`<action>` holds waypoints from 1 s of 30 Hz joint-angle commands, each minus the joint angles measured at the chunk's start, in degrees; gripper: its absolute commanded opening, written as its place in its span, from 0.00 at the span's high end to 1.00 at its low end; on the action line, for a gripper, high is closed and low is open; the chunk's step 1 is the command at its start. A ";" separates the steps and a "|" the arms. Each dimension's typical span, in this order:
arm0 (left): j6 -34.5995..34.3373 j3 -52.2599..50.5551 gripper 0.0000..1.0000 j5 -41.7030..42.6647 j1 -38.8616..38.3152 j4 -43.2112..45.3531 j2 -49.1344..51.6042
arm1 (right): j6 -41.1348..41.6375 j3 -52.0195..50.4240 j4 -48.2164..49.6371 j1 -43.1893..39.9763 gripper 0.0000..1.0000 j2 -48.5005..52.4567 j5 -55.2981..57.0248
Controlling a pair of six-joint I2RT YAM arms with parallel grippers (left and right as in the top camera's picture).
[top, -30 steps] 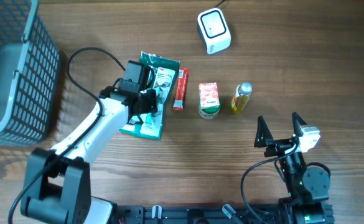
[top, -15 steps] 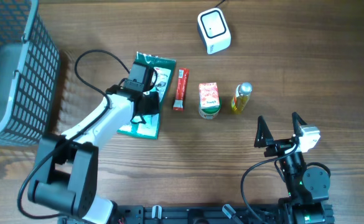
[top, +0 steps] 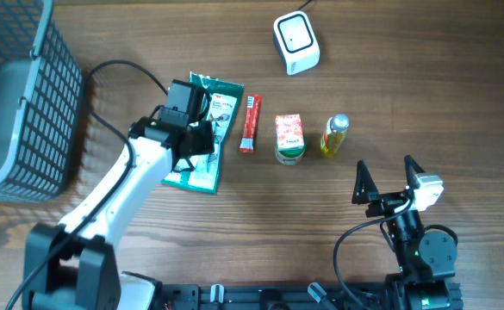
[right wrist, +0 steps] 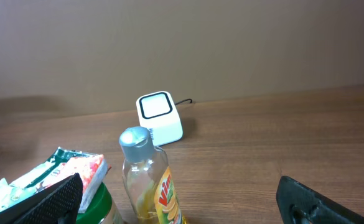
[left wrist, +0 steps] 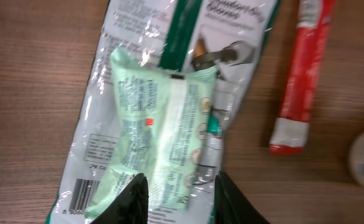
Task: Scan the item barcode
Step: 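Lower the green packets with the left gripper onto the table left of the pack, then release the green packets and retract the left gripper toward the basket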
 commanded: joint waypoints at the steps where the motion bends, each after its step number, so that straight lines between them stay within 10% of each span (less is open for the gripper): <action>1: 0.07 -0.85 0.73 -3.78 0.52 0.02 4.31 | -0.02 -0.04 0.13 -0.28 0.00 -0.35 0.70; 14: 0.07 -2.27 0.79 -3.69 3.89 -0.76 11.39 | 0.00 -0.04 0.13 -0.28 0.00 -0.35 0.70; 27: 0.02 3.85 0.57 -3.10 4.81 0.70 1.57 | 0.00 -0.04 0.15 -0.28 0.00 -0.35 0.70; 30: 0.07 3.82 0.78 -1.88 4.81 -0.76 -0.63 | 0.02 -0.04 0.15 -0.28 0.00 -0.35 0.68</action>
